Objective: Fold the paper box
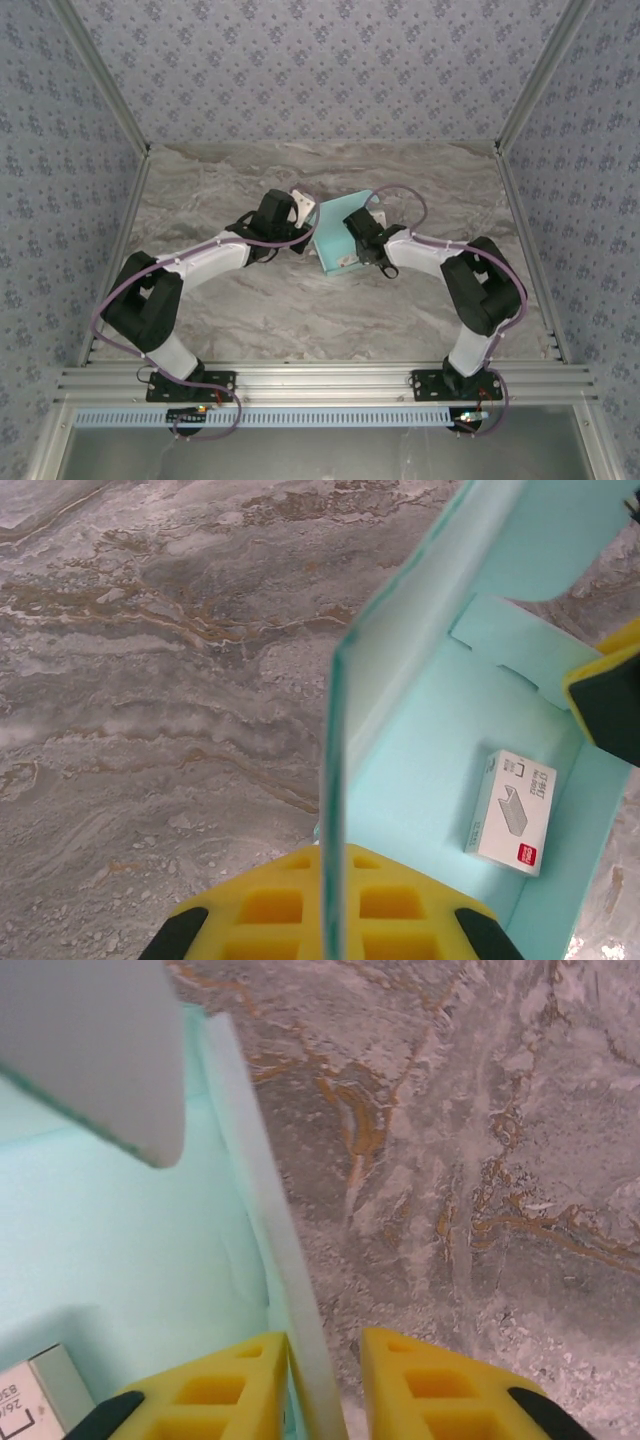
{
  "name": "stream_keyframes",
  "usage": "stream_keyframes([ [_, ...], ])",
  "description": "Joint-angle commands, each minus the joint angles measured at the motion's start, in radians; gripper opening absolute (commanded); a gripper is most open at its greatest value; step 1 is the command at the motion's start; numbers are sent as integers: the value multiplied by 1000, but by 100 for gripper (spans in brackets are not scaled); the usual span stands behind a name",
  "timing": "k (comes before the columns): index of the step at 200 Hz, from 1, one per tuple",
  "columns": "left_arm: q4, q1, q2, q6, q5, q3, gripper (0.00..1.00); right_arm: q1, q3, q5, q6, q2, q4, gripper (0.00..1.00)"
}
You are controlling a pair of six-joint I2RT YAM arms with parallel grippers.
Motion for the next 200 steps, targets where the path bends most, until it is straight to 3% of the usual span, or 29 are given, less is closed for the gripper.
stream_keyframes([
  [1,-37,-19,8,30,42,-13,0,-22,-10,-104,-9,-30,24,35],
  [45,-41,-17,13,41,47,-9,0,-62,-19,-185,-9,-66,73,52],
  [101,-44,-17,7,44,50,-8,0,-109,-12,-218,-70,-72,93,58],
  [132,-43,-19,4,45,54,-10,0,-114,-7,-232,-103,-38,107,51],
  [200,-43,-18,2,49,65,-10,0,-120,49,-218,-153,51,91,22],
])
